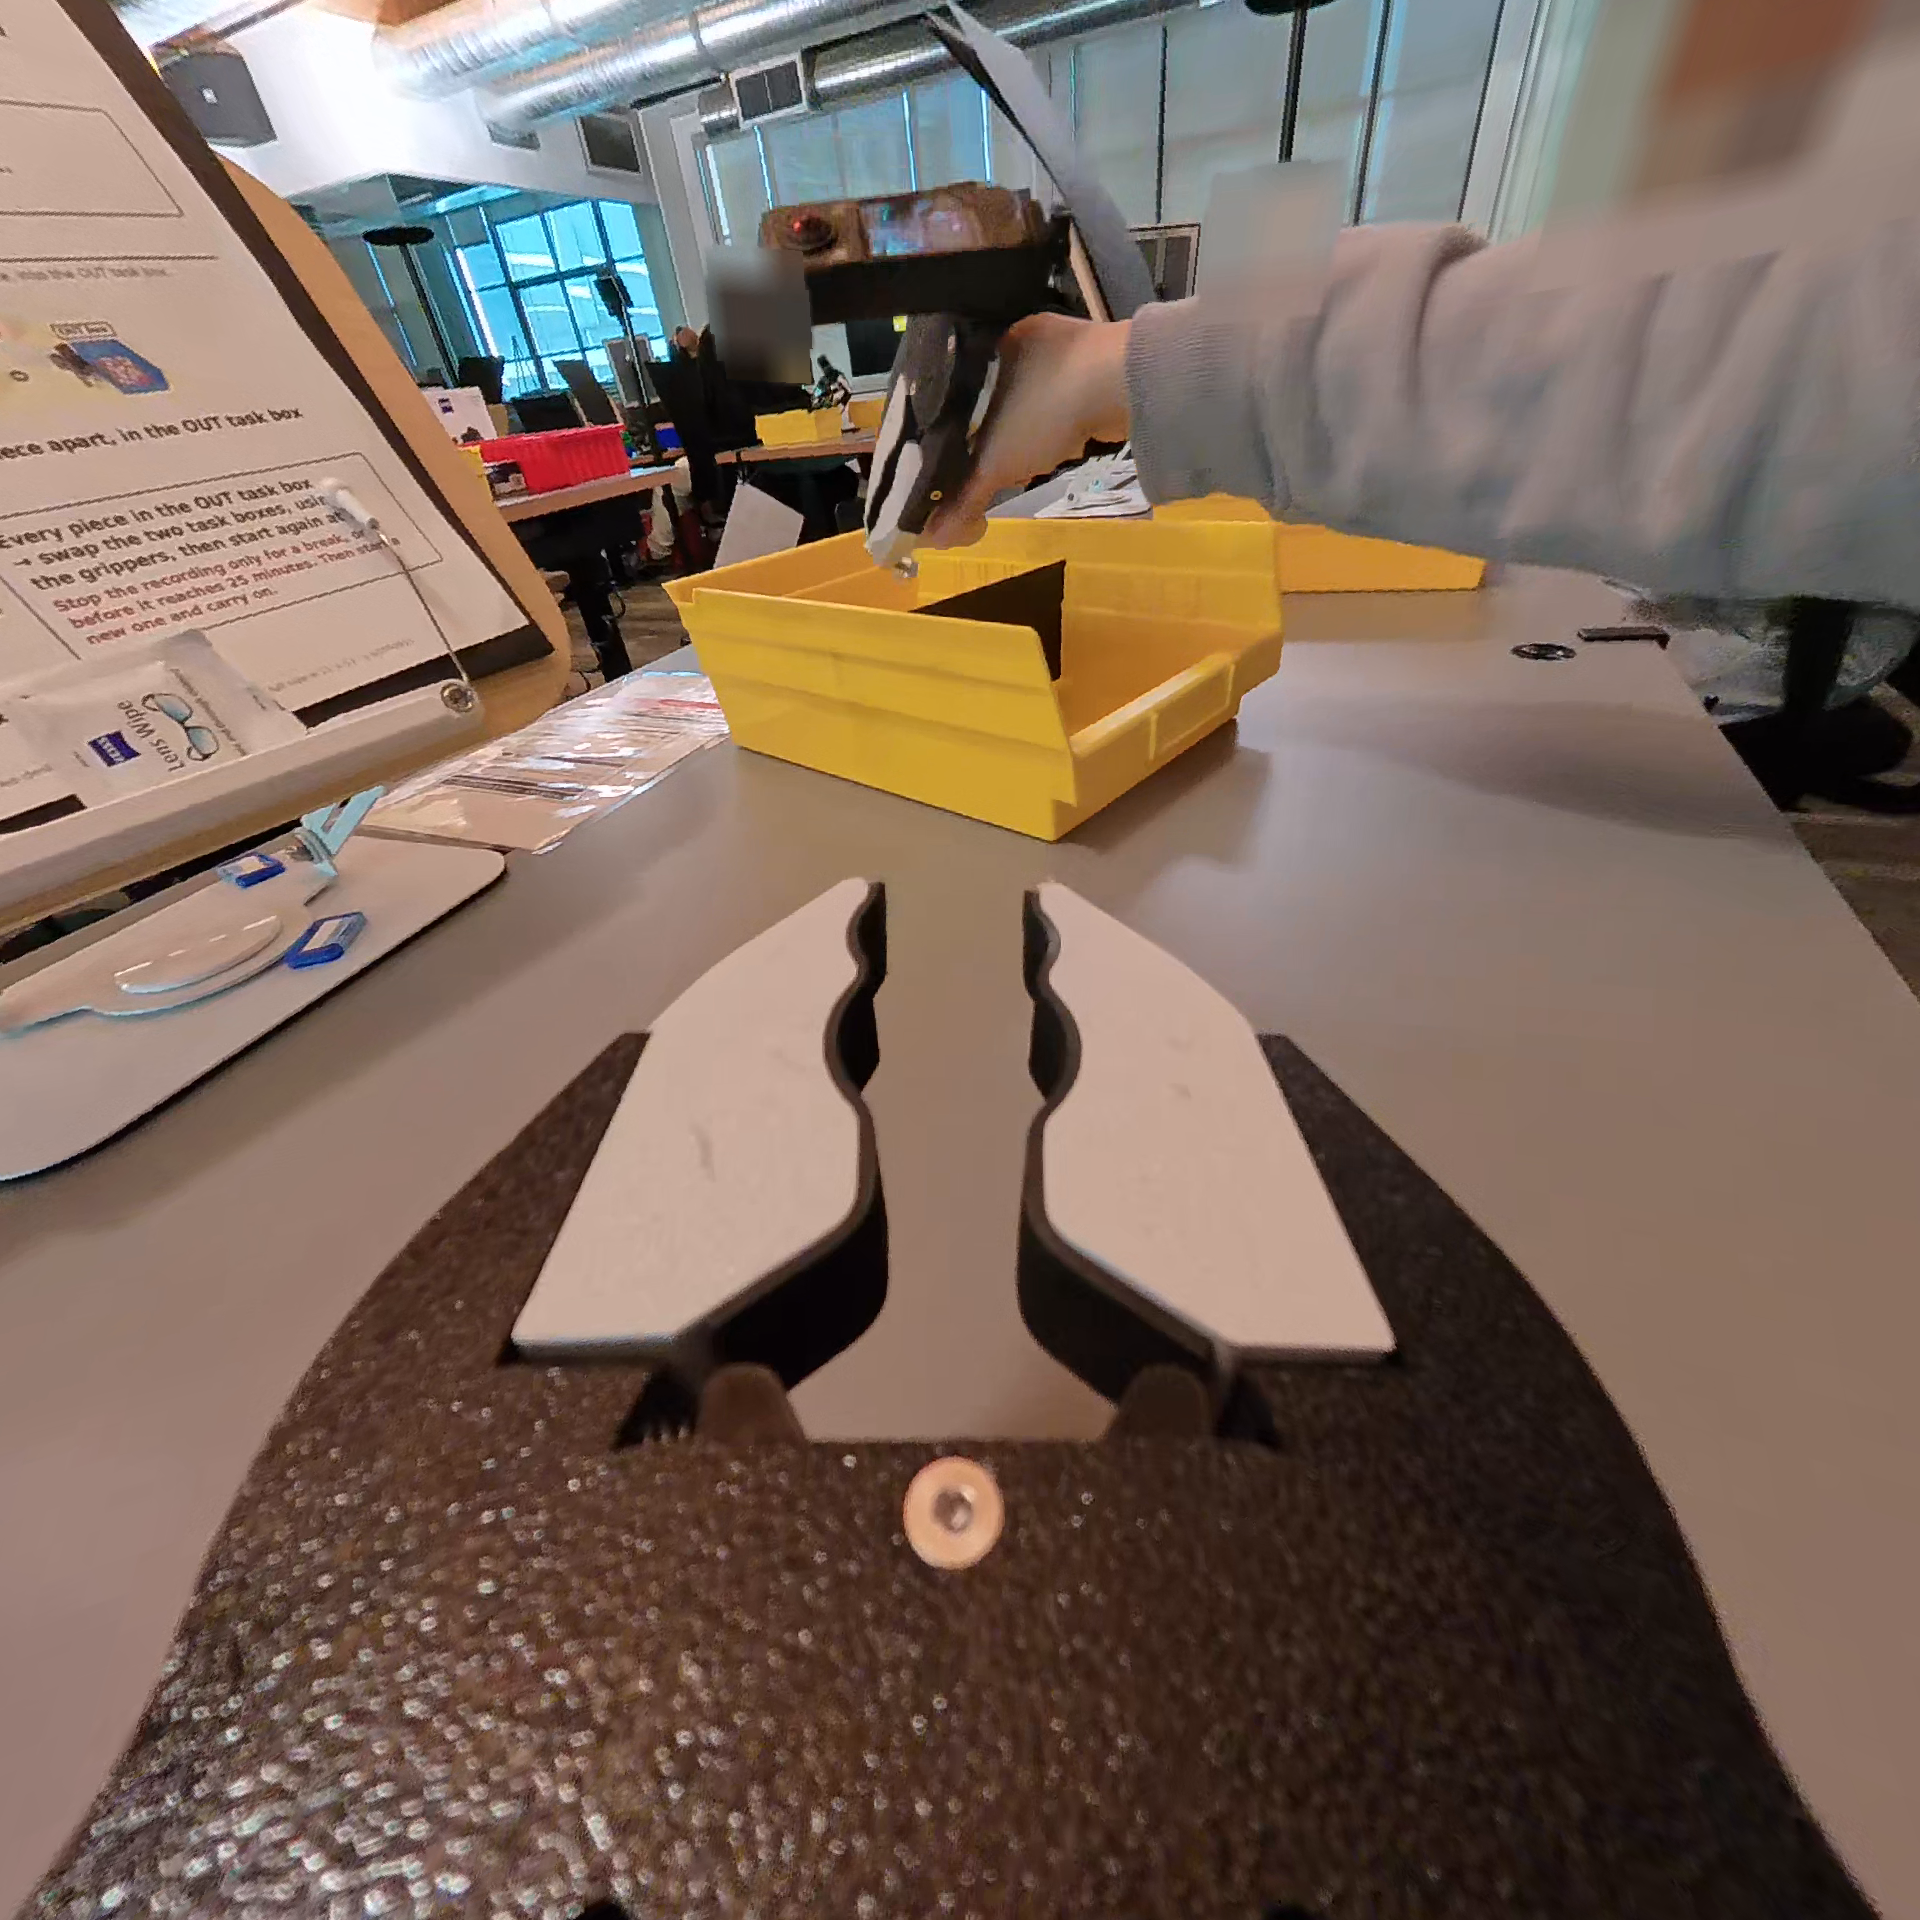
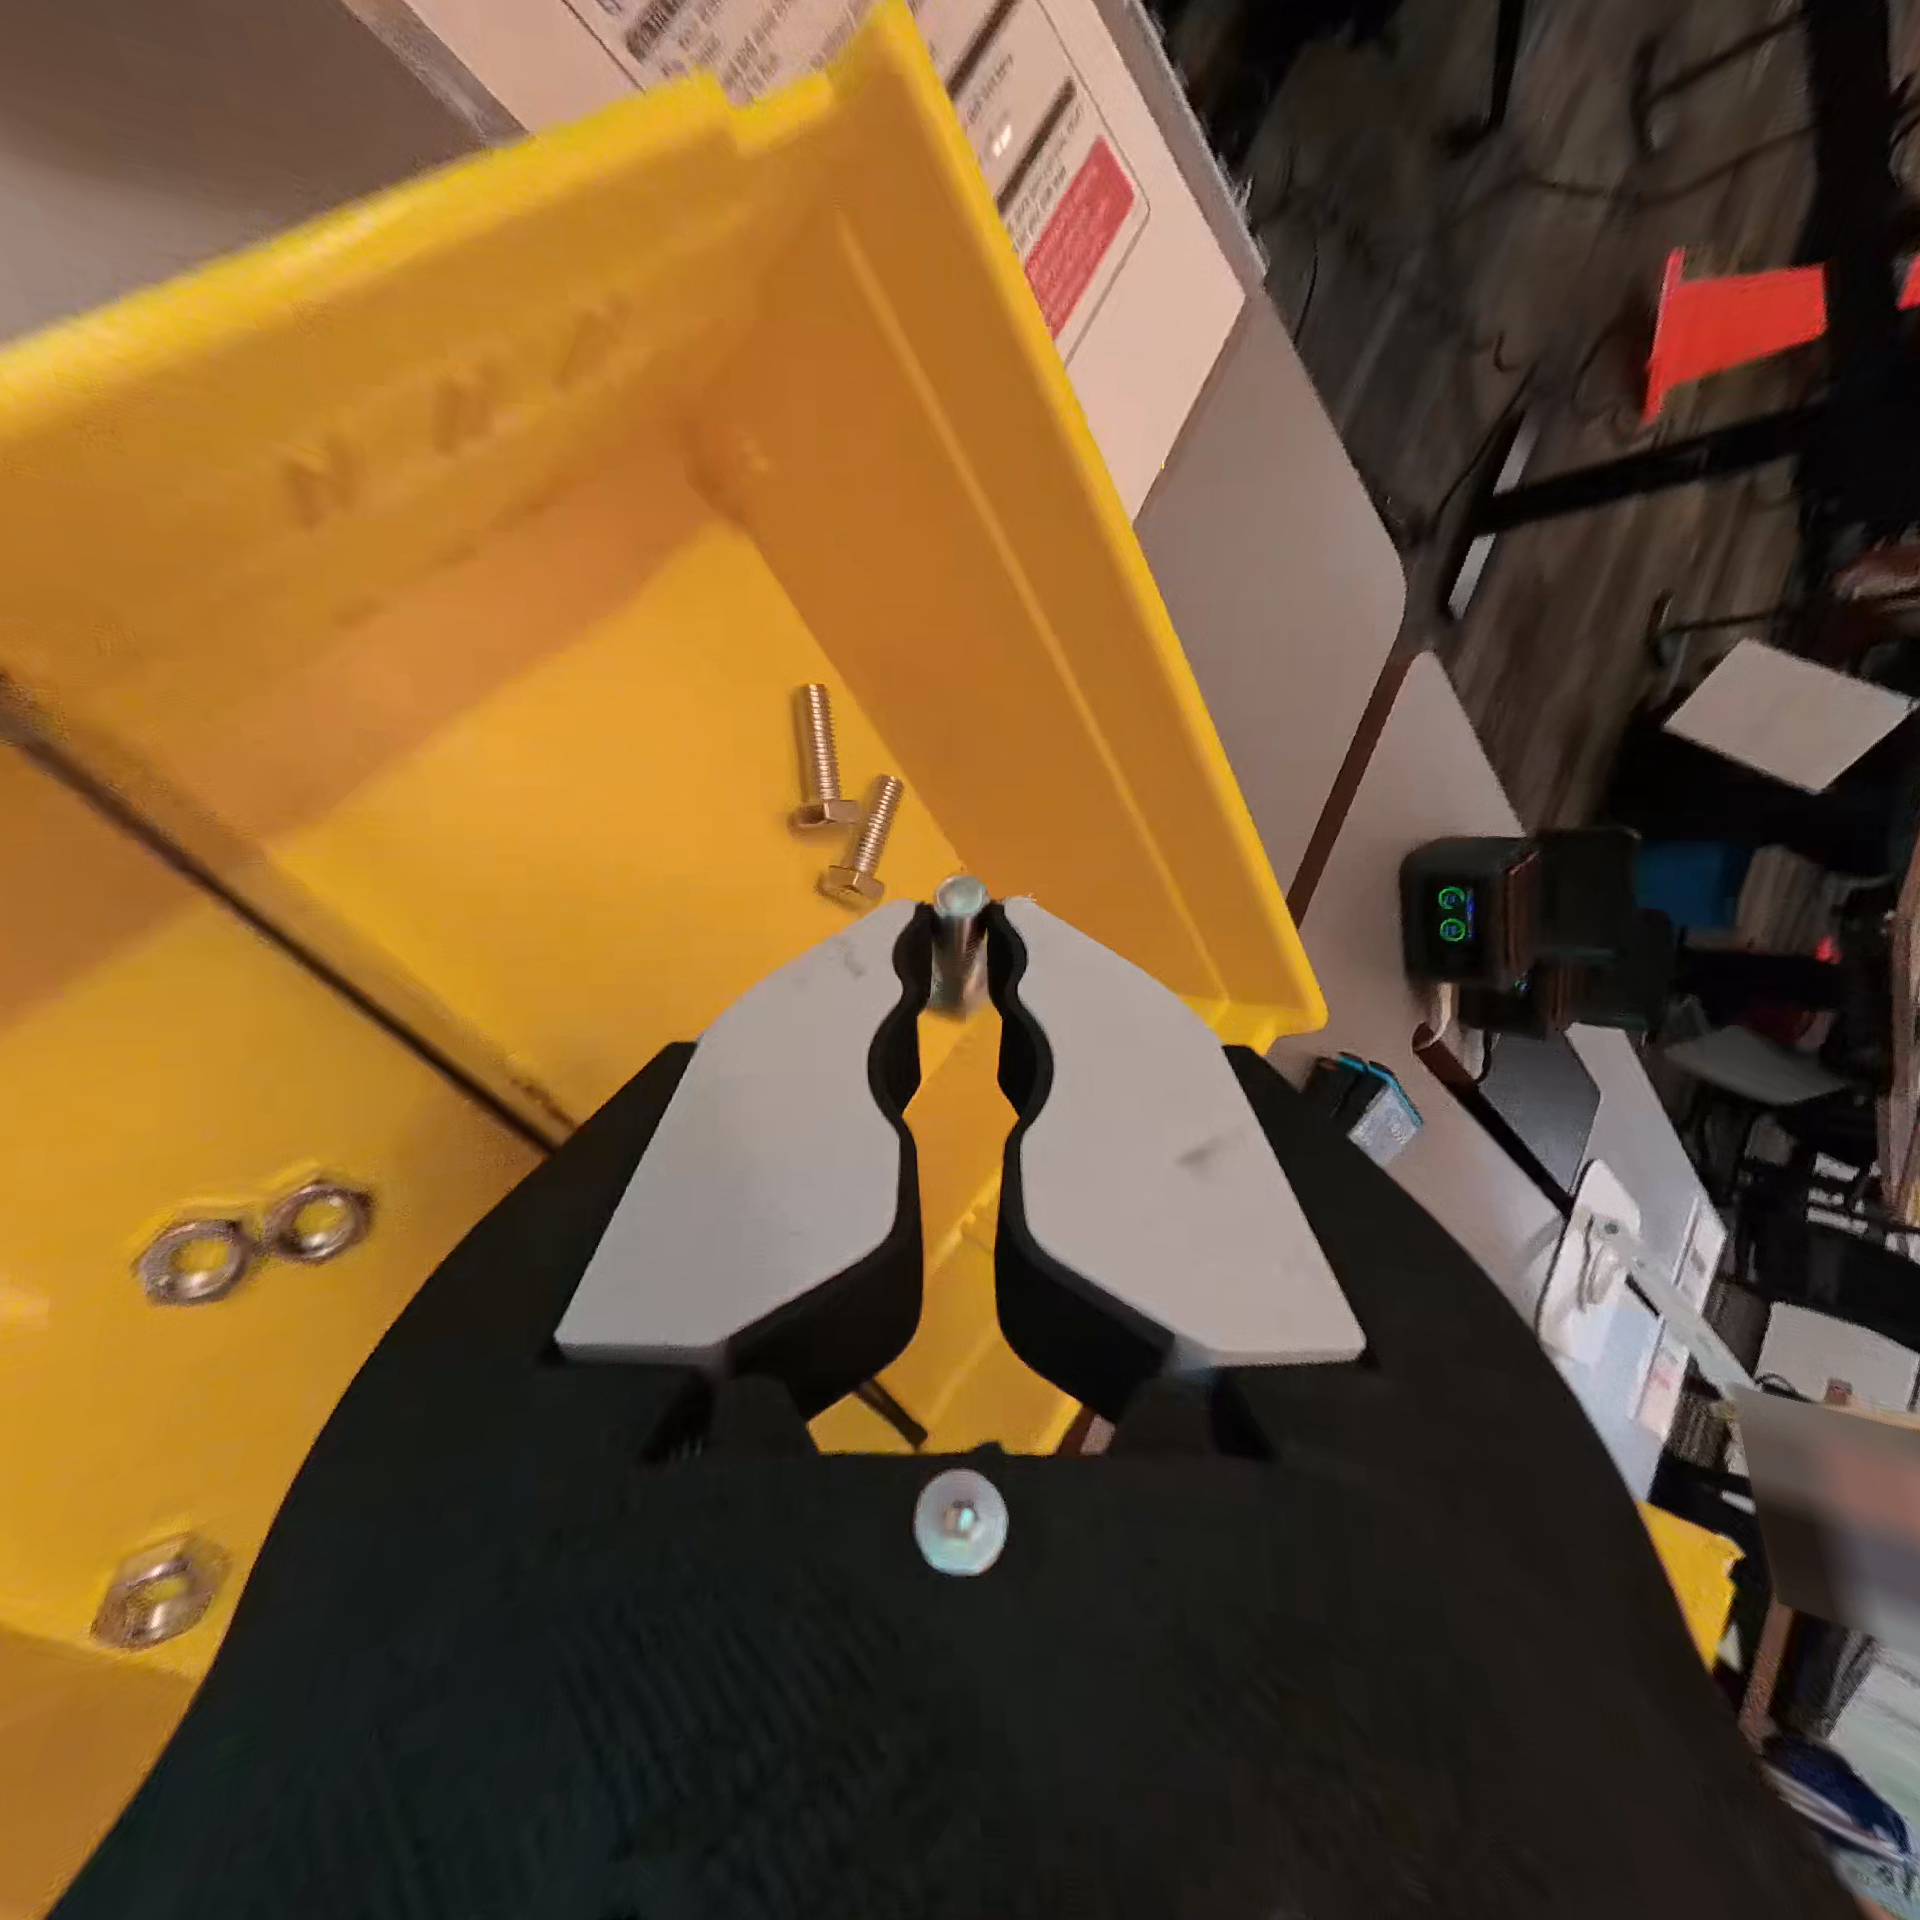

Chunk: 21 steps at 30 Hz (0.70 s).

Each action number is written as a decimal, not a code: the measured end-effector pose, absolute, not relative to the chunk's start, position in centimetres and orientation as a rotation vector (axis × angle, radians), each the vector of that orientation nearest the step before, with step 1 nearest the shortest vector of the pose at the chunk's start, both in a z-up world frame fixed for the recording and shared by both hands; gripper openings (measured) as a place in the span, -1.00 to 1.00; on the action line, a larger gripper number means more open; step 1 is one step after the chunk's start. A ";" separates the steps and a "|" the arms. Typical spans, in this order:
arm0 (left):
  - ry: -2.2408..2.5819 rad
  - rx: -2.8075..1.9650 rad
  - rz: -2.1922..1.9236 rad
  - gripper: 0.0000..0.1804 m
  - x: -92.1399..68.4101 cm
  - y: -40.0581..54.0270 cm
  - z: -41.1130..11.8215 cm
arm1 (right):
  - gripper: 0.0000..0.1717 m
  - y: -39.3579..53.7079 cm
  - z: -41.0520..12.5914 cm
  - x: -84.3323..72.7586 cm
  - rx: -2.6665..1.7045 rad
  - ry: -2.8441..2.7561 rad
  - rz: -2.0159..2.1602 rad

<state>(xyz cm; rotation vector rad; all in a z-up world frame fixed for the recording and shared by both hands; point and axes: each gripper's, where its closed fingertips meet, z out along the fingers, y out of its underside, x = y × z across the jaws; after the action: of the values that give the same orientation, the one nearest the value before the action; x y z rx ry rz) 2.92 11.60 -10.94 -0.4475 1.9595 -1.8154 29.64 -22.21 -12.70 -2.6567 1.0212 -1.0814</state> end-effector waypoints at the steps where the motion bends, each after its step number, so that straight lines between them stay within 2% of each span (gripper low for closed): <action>1: 1.959 -0.455 -1.824 -0.73 2.9 11.6 -10.9 | -0.82 -22.4 -13.2 29.9 -2.654 1.046 -1.055; 5: 1.942 -0.473 -1.842 -0.73 3.1 12.0 -10.7 | -0.72 -22.5 -13.0 30.4 -2.557 1.142 -1.068; 8: 1.931 -0.484 -1.850 -0.74 3.1 12.1 -10.5 | -0.71 -21.0 -10.7 29.9 -2.418 1.145 -1.183; 15: 1.832 -0.521 -1.765 -0.74 4.0 13.5 -9.5 | -0.68 -1.7 -5.5 18.7 -1.841 0.637 -0.913; 21: 1.600 -0.848 -1.455 -0.79 4.9 24.2 -4.4 | -0.56 7.1 -8.9 10.7 -1.658 0.436 -0.682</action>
<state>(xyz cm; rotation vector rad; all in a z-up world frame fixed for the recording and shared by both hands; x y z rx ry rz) 4.85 24.19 -4.42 -0.8482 1.6004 -1.4554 10.73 7.15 -8.91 -1.6575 0.4356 -0.6821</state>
